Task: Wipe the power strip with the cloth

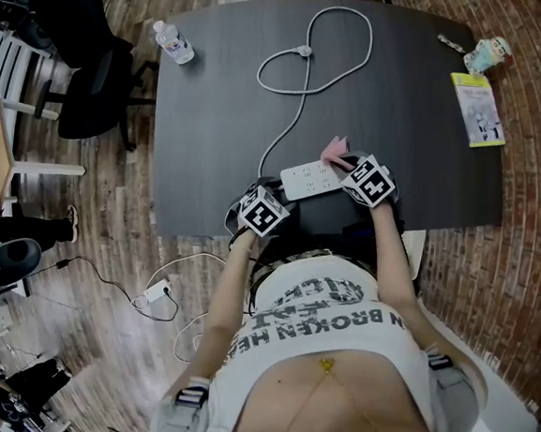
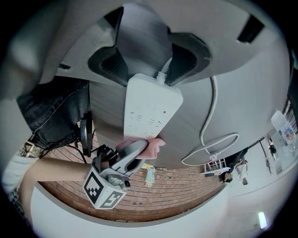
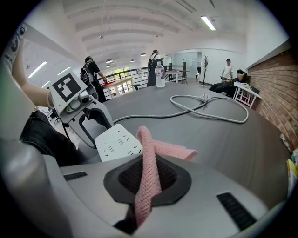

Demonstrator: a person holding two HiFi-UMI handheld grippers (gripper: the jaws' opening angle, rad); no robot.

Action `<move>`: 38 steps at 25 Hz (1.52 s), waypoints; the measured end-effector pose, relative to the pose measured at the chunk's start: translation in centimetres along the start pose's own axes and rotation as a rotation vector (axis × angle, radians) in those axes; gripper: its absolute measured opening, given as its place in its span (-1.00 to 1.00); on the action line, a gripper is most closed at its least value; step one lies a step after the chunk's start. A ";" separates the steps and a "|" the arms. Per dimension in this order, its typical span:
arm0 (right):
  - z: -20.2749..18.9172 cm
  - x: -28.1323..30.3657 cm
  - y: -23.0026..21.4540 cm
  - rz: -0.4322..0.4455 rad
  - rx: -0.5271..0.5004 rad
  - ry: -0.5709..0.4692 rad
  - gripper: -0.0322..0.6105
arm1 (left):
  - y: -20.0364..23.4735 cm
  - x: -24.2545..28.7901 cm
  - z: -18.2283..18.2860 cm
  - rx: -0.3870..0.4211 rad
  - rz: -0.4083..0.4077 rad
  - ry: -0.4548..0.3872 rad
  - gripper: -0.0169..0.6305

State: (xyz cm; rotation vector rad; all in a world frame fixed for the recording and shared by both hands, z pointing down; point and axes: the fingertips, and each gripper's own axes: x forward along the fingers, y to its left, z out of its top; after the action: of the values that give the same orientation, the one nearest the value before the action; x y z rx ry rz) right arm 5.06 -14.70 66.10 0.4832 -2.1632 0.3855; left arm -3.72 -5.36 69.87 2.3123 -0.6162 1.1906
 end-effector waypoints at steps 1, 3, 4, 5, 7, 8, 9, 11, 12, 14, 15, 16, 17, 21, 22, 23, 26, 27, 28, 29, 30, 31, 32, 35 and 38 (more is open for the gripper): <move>-0.1 -0.1 -0.1 -0.003 0.002 0.001 -0.85 | 0.0 0.0 0.0 0.000 0.000 -0.002 -0.14; -0.3 -0.2 -0.4 -0.013 0.006 0.003 -0.85 | 0.1 0.0 0.0 0.003 0.006 -0.006 -0.14; -0.5 -0.3 -0.6 -0.019 0.008 0.005 -0.85 | 0.2 0.1 0.0 0.004 0.009 -0.007 -0.14; -0.6 -0.4 -0.7 -0.024 0.011 0.008 -0.85 | 0.2 0.1 -0.1 0.004 0.010 -0.007 -0.14; -0.9 -0.7 -1.1 -0.034 0.020 0.011 -0.85 | 0.2 0.1 -0.2 0.002 0.008 -0.003 -0.14; -1.0 -0.8 -1.3 -0.040 0.024 0.012 -0.85 | 0.2 0.1 -0.2 0.002 0.006 -0.002 -0.14; -1.1 -0.9 -1.6 -0.045 0.027 0.014 -0.85 | 0.1 0.0 -0.2 0.002 0.003 -0.003 -0.14; -1.4 -1.2 -2.0 -0.056 0.036 0.018 -0.85 | 0.0 0.0 0.0 0.002 -0.001 -0.004 -0.14; -1.6 -1.3 -2.3 -0.062 0.041 0.019 -0.85 | 0.0 0.0 0.0 0.002 -0.002 -0.005 -0.14; -2.0 -1.7 -2.7 -0.074 0.054 0.021 -0.85 | -0.1 -0.1 0.1 0.002 -0.002 -0.004 -0.14; -2.1 -1.8 -2.9 -0.080 0.060 0.022 -0.85 | 0.0 0.0 0.1 0.002 -0.001 -0.003 -0.14; -2.3 -2.0 -3.1 -0.085 0.067 0.023 -0.85 | 0.0 0.0 0.0 0.003 0.001 -0.002 -0.14; -2.4 -2.1 -3.3 -0.091 0.073 0.025 -0.85 | 0.1 0.0 0.0 0.003 0.003 -0.002 -0.14; -2.7 -2.4 -3.9 -0.112 0.080 0.029 -0.85 | 0.0 -0.2 0.0 0.000 -0.006 -0.002 -0.14; -2.8 -2.5 -4.0 -0.113 0.085 0.029 -0.85 | 0.0 -0.1 -0.1 0.000 -0.006 -0.001 -0.14; -2.8 -2.5 -4.1 -0.113 0.090 0.028 -0.85 | 0.0 -0.1 -0.1 0.000 -0.004 -0.001 -0.14; -3.1 -2.7 -4.6 -0.116 0.112 0.022 -0.85 | 0.5 0.2 -0.4 0.001 0.011 0.001 -0.14; -3.1 -2.7 -4.6 -0.117 0.116 0.019 -0.85 | 0.5 0.2 -0.4 0.000 0.011 0.001 -0.14; -3.1 -2.7 -4.6 -0.118 0.118 0.017 -0.85 | 0.5 0.1 -0.4 -0.001 0.010 0.000 -0.14; -3.0 -2.7 -4.6 -0.119 0.119 0.014 -0.85 | 0.5 0.1 -0.4 -0.001 0.009 0.000 -0.14; -3.0 -2.7 -4.6 -0.121 0.122 0.010 -0.85 | 0.6 0.1 -0.4 -0.001 0.009 0.000 -0.14; -3.0 -2.7 -4.6 -0.122 0.126 0.005 -0.85 | 0.6 0.1 -0.4 -0.001 0.009 0.000 -0.14; -3.0 -2.7 -4.6 -0.123 0.130 0.000 -0.85 | 0.5 0.1 -0.4 0.000 0.009 0.000 -0.14; -3.1 -2.8 -4.6 -0.122 0.139 -0.013 -0.85 | 0.5 -0.2 -0.3 0.002 0.015 0.005 -0.14; -3.0 -2.8 -4.6 -0.127 0.133 -0.011 -0.85 | 0.6 0.0 -0.4 0.001 0.015 0.003 -0.14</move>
State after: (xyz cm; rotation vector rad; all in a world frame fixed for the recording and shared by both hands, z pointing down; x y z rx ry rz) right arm 10.86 -16.83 66.04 0.6946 -2.1135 0.4589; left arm -4.34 -5.56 70.19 2.3102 -0.6327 1.2015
